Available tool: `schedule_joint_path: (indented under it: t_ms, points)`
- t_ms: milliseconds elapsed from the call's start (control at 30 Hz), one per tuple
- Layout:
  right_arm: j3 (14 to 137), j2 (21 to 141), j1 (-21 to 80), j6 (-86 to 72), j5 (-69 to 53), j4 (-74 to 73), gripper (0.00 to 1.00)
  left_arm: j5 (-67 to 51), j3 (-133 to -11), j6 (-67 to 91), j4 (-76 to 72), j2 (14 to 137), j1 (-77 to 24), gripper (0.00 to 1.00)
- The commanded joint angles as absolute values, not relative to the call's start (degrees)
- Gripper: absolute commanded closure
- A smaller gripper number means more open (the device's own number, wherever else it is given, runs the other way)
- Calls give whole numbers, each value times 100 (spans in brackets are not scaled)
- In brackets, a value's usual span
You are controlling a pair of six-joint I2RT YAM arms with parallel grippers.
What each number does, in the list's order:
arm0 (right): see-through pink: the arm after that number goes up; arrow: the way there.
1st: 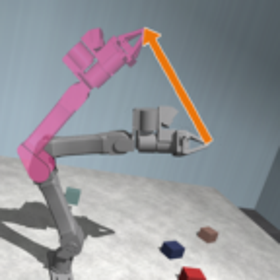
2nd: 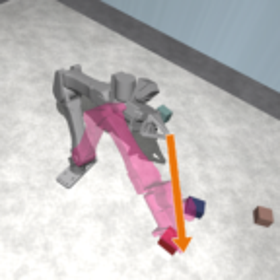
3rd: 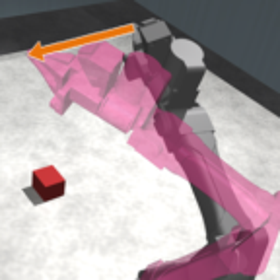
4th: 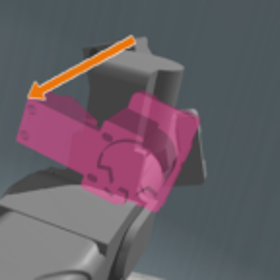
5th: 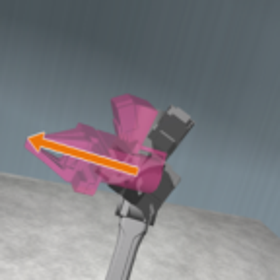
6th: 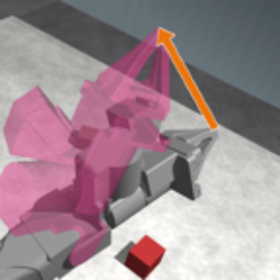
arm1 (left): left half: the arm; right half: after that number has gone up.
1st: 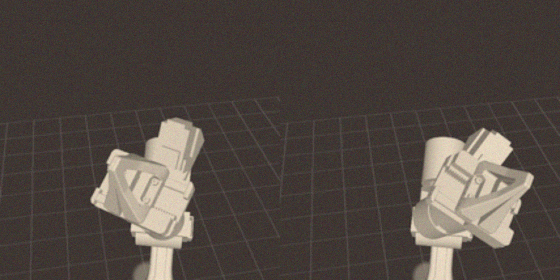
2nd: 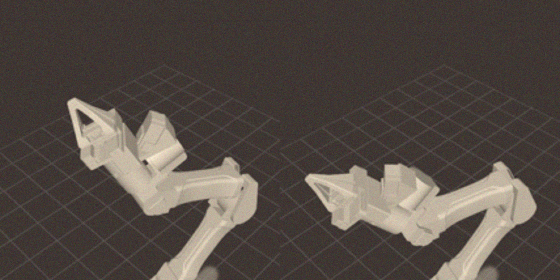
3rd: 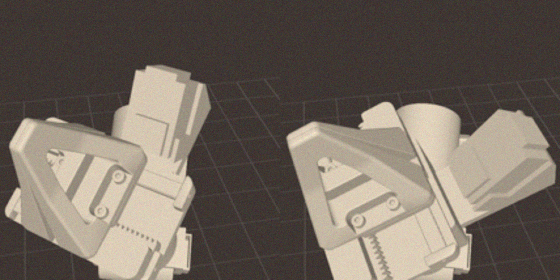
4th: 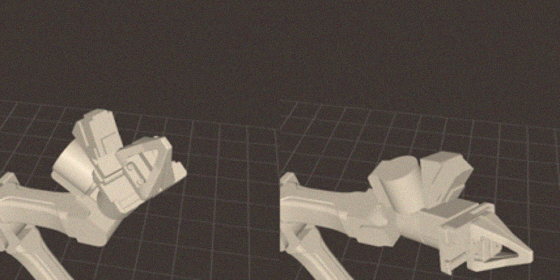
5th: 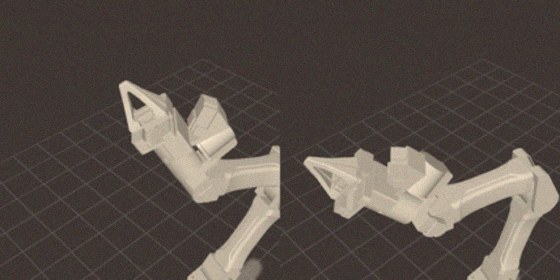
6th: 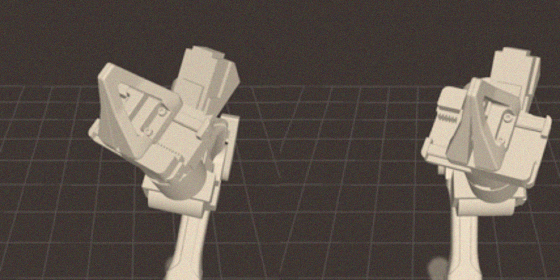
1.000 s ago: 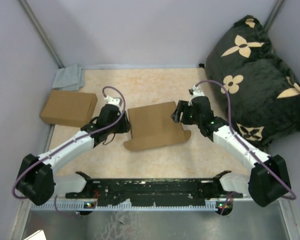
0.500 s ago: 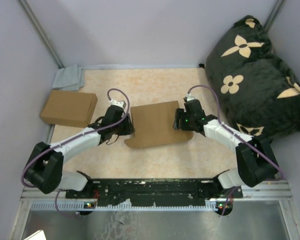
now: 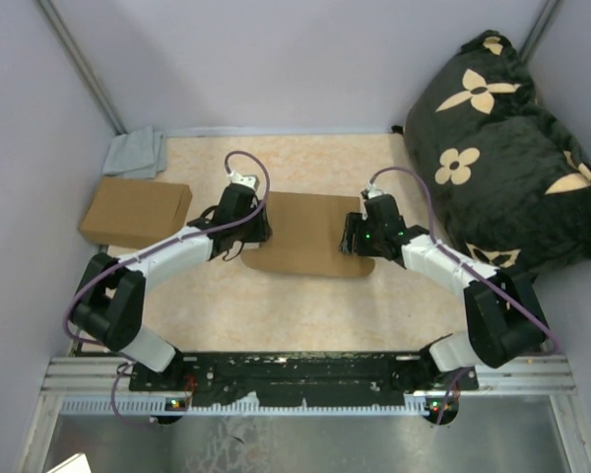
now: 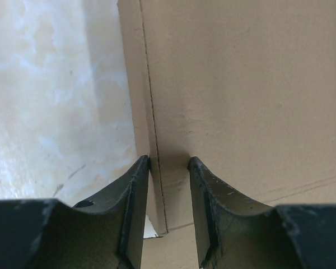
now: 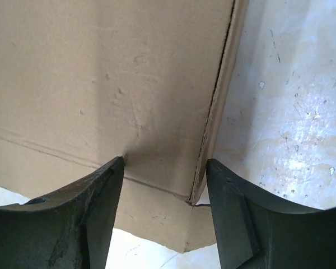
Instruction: Fold the paper box
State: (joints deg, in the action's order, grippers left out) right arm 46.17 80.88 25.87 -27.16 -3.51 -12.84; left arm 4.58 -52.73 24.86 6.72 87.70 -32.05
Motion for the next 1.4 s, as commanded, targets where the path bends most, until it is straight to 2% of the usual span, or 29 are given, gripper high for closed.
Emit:
schedule_joint_path:
  t_ms: [0,133,300,333,467,567,733,1367]
  points:
    - [4950,8105,2610,-2932,-411,-1007,39,343,-5824,2363,675,9015,-3243,59]
    - [5069,8057,2610,-2907,-70,-1223,37,520,-5869,2370,871,8929,-3246,59]
    - [5175,7722,2610,-2917,587,-1633,31,1121,-5941,2388,1650,8520,-3256,52]
    - [5183,7632,2610,-2924,724,-1726,28,1199,-5884,2390,1742,8393,-3252,50]
    - [5025,7104,2610,-2933,866,-1975,24,1215,-5337,2475,1693,7712,-3252,46]
    - [4645,6755,2610,-2863,431,-1852,21,878,-4675,2357,1108,7247,-3252,45]
    - [4028,6476,2626,-2771,-112,-1658,22,281,-3896,2319,265,6960,-3267,44]
    - [3559,6691,2772,-2632,-345,-1147,23,-73,-3525,2111,-146,7103,-3500,43]
